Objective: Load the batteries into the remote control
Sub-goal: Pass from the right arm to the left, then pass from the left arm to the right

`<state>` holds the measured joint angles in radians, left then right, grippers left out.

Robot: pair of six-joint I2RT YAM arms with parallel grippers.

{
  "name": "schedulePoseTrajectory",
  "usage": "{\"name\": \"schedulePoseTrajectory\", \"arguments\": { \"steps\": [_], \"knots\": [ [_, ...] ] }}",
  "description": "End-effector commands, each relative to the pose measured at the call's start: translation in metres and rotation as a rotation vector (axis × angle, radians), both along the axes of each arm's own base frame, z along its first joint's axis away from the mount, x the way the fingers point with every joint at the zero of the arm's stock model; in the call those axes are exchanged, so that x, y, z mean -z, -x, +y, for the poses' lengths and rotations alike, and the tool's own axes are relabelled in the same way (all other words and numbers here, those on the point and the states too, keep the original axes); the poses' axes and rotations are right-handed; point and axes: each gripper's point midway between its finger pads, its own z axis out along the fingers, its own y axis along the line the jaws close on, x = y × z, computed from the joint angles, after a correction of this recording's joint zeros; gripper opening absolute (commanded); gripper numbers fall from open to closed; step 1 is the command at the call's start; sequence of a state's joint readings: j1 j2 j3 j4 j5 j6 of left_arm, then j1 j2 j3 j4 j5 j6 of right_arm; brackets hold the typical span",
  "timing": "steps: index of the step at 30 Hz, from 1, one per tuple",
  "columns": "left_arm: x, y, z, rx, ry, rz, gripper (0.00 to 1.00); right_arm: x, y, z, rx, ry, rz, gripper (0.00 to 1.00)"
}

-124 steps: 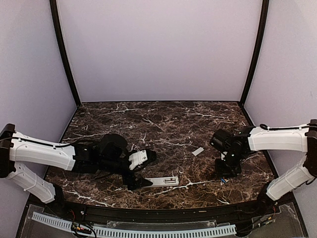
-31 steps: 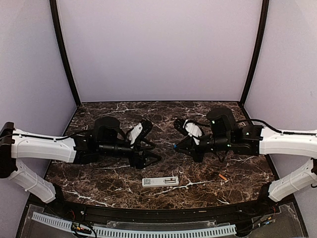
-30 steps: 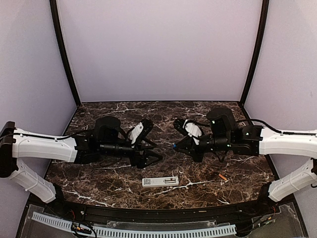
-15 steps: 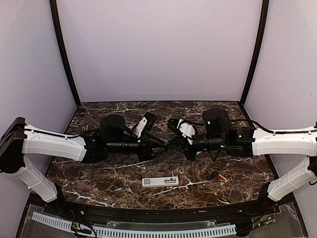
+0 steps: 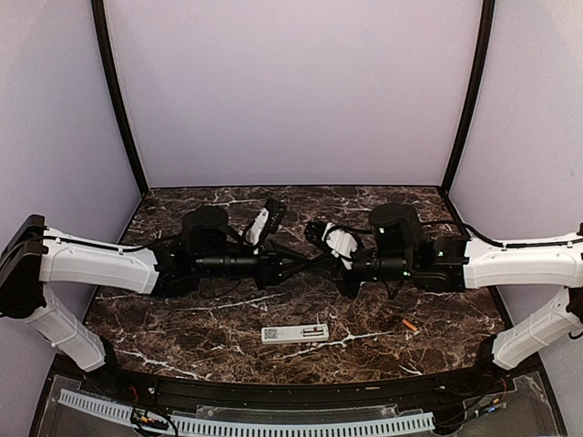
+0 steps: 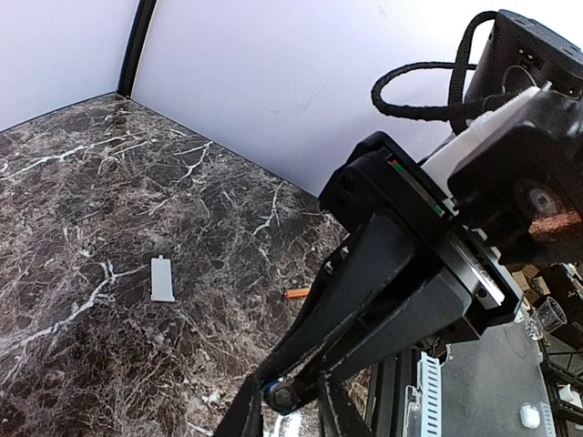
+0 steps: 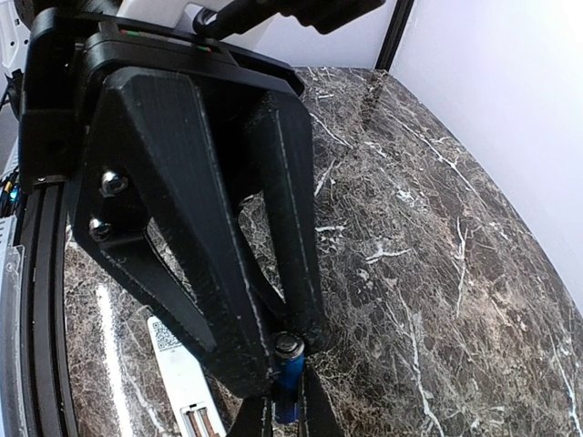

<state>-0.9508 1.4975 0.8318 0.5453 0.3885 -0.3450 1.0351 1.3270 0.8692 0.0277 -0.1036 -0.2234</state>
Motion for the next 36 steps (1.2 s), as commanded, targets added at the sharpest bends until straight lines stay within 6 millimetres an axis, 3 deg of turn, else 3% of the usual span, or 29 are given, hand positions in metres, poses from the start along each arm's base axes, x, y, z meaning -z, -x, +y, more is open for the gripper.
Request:
{"name": "schedulePoseTrajectory", "arguments": {
  "steps": [1,13,19,20,23,27,29,32,36],
  "knots": [
    [-0.021,-0.002,-0.001,0.0,0.044,-0.022,0.19,-0.008,0.009,0.009,-0.034,-0.023,-0.022,0.0],
    [-0.011,0.001,-0.006,0.032,0.01,0.0,0.01,-0.013,0.006,0.009,-0.019,-0.021,-0.047,0.0],
    [-0.015,0.001,-0.005,0.031,0.015,-0.019,0.0,-0.014,0.001,0.007,0.016,-0.026,-0.045,0.0],
    [-0.016,-0.001,-0.004,0.02,0.014,-0.029,0.0,-0.015,-0.002,0.006,0.033,-0.024,-0.039,0.09],
    [-0.029,-0.008,0.0,-0.022,0.018,-0.091,0.0,-0.025,-0.007,0.003,0.081,-0.035,-0.018,0.5],
    [-0.056,-0.02,0.005,-0.085,0.026,-0.213,0.0,-0.048,-0.008,-0.005,0.11,-0.101,-0.012,0.74],
    [-0.075,-0.02,0.006,-0.09,0.056,-0.256,0.0,-0.064,-0.009,-0.012,0.114,-0.158,0.019,0.95],
    [-0.108,-0.017,0.01,-0.089,0.125,-0.337,0.0,-0.091,-0.002,-0.022,0.051,-0.273,0.126,0.99],
    [-0.17,-0.011,0.018,-0.109,0.241,-0.532,0.0,-0.14,-0.001,-0.036,-0.02,-0.469,0.293,0.96]
  ]
}}
